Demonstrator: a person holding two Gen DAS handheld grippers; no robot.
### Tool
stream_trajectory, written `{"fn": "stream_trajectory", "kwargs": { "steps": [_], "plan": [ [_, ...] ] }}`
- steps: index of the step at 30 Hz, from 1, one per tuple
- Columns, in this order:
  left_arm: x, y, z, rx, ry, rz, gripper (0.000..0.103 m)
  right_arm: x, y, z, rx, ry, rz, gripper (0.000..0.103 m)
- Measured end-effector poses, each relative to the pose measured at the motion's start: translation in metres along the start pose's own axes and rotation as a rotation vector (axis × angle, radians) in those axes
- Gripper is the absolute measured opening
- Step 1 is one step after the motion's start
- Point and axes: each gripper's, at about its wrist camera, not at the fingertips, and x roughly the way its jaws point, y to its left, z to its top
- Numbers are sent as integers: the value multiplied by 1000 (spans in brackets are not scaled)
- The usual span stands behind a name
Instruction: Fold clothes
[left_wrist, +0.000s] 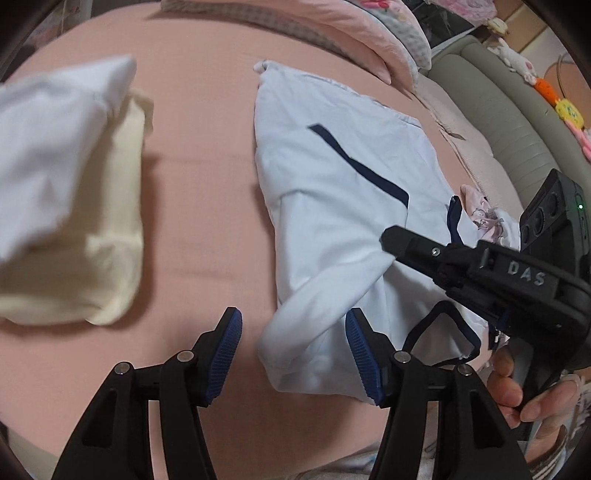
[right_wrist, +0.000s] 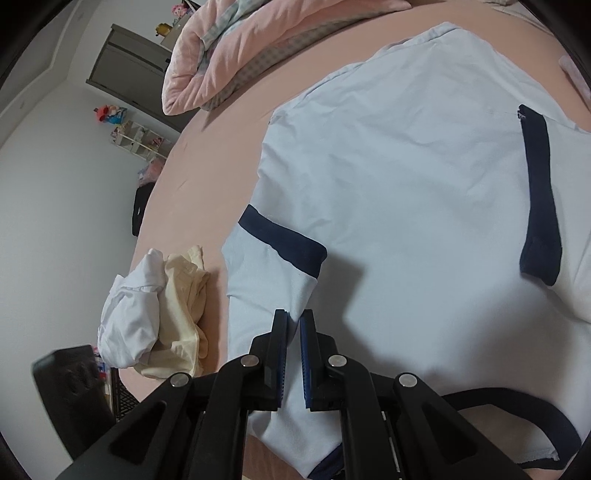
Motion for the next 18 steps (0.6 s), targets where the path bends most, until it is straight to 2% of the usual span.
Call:
{"fn": "stream_trajectory", "kwargs": {
  "steps": [3,4,5,6,8,9,11,14,18],
  "plan": [
    [6,6,-5,-41,-1,-51,52,2,0,0,2,5,-2,5],
    [6,7,-5,-52,-20,-62,37,2,-1,0,4,8,2,5],
    [6,8,-6,-62,-36,-70,29,3,-1,1,10,11,7,6],
    [6,9,-6,-71,-45,-73,23,4,-3,1,22,11,15,6],
    [6,9,-7,-73,-58,-73,18,5,-8,2,59,24,46,9],
    [6,9,-7,-70,-64,-72,16,6,-10,1,75,33,63,12],
    [2,4,-7,-40,-90,-39,14,7,-11,0,95,51,94,37],
    [-9,-13,-10,49,-145,54,14,8,-11,-2,124,76,143,43],
    [-24,-35,-14,165,-207,130,14,8,-3,-3,137,90,215,48]
  ]
}}
